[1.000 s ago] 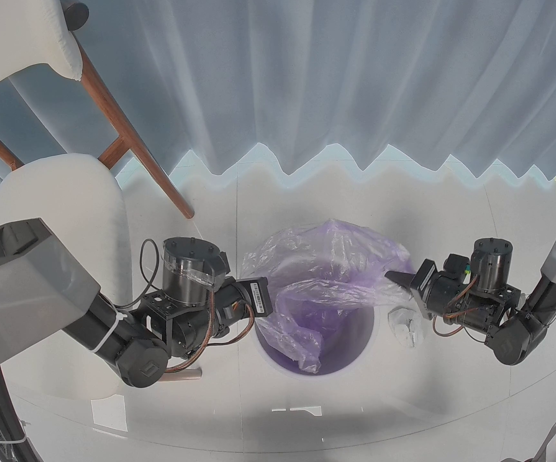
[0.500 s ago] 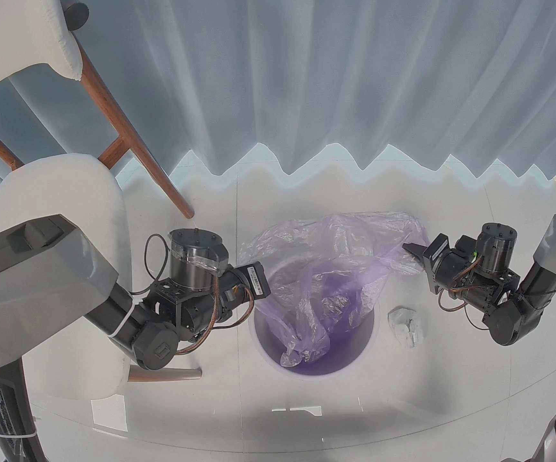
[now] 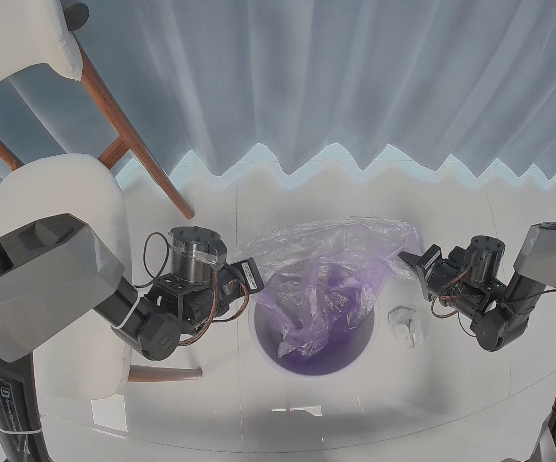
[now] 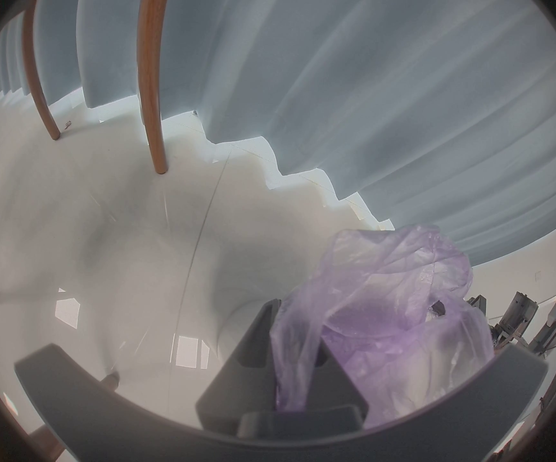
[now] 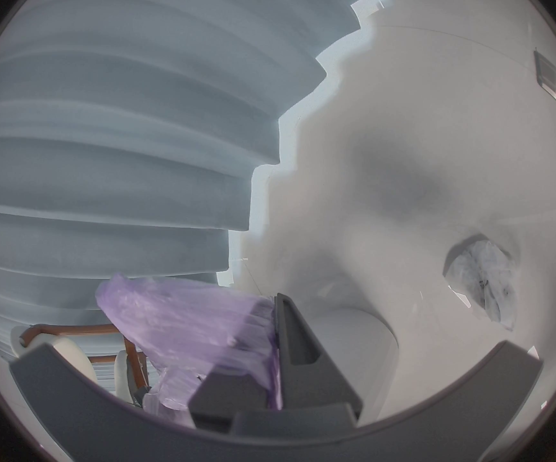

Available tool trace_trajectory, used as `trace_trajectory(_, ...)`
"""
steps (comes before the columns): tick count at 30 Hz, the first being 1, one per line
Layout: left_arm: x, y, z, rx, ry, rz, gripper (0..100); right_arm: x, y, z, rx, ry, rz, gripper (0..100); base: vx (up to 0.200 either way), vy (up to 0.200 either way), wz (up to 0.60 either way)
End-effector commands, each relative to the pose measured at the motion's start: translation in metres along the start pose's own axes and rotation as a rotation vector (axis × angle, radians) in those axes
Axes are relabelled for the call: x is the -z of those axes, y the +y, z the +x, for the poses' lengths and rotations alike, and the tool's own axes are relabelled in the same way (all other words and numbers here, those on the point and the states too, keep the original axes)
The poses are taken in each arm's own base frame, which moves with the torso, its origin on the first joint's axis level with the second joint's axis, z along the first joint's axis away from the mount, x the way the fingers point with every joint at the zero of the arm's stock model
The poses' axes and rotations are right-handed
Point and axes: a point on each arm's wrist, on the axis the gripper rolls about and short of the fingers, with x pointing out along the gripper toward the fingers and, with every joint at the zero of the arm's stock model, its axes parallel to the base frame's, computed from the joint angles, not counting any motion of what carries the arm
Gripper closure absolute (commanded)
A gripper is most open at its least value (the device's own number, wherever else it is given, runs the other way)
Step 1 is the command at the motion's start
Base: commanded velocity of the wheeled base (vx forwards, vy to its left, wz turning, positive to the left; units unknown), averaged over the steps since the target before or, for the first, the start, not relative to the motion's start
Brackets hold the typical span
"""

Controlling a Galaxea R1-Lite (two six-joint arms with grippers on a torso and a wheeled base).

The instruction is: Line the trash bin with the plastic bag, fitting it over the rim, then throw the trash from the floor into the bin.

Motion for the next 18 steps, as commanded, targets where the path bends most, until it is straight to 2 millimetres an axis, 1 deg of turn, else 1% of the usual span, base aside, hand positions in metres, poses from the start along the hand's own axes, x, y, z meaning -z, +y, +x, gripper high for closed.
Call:
trace_trajectory(1, 0.009, 0.007, 0.011, -0.028, 0.012, 0.000, 100, 0.009, -0.016, 0.006, 0.041, 0.023, 0.009, 100, 0.000, 0.000, 0.00)
trace_trajectory(10, 0.008, 0.014, 0.015, -0.043, 0.008, -0.005, 100, 0.014, -0.027, 0.012, 0.061, 0.035, 0.010, 100, 0.000, 0.000, 0.00)
trace_trajectory(14, 0.009, 0.018, 0.020, -0.053, 0.008, -0.007, 100, 0.015, -0.031, 0.013, 0.064, 0.036, 0.010, 100, 0.000, 0.000, 0.00)
trace_trajectory(18, 0.010, 0.018, 0.020, -0.051, 0.011, -0.007, 100, 0.019, -0.041, 0.015, 0.068, 0.035, 0.010, 100, 0.000, 0.000, 0.00)
